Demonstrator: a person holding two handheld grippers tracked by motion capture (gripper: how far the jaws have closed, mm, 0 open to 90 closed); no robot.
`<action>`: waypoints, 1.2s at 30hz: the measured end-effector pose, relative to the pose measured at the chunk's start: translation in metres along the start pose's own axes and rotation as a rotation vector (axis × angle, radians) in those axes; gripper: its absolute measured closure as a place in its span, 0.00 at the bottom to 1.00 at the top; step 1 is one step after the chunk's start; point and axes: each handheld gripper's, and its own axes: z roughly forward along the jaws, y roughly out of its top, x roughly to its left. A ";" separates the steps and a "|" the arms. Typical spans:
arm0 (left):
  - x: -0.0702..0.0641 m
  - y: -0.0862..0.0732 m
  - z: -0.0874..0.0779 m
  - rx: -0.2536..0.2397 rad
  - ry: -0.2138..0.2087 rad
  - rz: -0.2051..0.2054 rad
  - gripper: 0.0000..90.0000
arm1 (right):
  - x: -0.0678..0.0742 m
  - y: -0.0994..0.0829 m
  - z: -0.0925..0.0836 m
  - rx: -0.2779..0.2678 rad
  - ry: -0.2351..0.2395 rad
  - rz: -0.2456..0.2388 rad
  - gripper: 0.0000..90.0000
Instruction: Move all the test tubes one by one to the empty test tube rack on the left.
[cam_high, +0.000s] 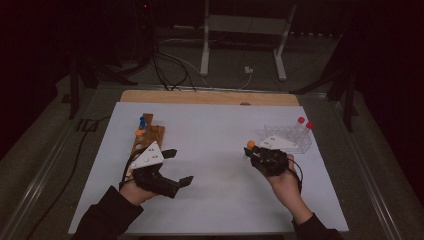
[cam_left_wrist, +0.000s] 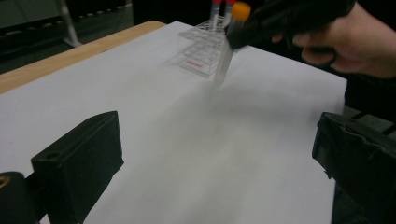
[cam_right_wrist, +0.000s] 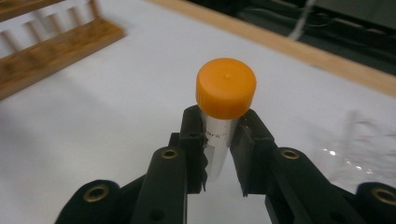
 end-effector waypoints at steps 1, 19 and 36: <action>-0.001 0.002 0.002 0.000 -0.005 0.004 0.03 | 0.005 -0.002 0.000 0.004 0.013 -0.009 0.83; -0.020 0.027 0.048 -0.009 -0.080 0.079 0.39 | 0.052 -0.011 0.003 0.026 0.169 -0.099 0.83; -0.031 0.035 0.091 0.018 -0.099 0.118 0.68 | 0.056 -0.009 0.000 0.015 0.187 -0.100 0.83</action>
